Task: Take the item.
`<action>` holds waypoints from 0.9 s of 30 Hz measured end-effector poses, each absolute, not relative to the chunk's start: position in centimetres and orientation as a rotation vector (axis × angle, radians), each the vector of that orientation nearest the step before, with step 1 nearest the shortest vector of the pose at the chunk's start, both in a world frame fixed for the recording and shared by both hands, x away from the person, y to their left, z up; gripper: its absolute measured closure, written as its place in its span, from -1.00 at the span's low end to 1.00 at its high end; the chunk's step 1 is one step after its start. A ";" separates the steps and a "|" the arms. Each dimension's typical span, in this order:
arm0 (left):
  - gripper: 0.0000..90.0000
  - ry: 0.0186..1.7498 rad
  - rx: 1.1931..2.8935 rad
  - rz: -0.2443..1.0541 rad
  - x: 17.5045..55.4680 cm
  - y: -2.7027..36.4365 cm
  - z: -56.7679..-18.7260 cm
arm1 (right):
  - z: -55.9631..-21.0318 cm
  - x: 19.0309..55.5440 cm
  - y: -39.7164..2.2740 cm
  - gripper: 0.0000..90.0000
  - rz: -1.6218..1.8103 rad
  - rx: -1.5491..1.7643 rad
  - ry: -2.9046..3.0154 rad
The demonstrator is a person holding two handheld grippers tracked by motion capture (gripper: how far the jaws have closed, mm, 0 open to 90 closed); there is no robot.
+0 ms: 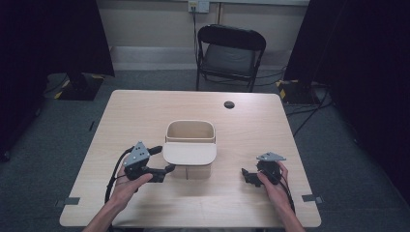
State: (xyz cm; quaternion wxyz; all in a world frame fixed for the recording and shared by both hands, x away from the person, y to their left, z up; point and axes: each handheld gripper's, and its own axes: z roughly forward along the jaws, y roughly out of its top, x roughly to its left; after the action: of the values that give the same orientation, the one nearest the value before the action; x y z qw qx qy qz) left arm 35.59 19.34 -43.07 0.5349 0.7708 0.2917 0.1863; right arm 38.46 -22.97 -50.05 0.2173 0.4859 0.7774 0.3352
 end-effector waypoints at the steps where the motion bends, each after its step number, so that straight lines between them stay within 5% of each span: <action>1: -0.62 0.695 1.833 0.441 35.6 19.3 -43.1 | -50.0 38.5 -23.0 -0.73 0.929 1.346 2.153; 27: -0.64 0.676 1.816 0.452 35.7 19.0 -42.6 | -50.0 38.5 -23.0 -0.73 0.928 1.344 2.154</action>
State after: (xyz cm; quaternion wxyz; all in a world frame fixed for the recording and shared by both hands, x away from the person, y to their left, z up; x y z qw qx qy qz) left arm 35.69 18.96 -42.63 0.5446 0.7655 0.2850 0.1904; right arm 38.46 -22.98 -50.05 0.2172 0.4854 0.7778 0.3349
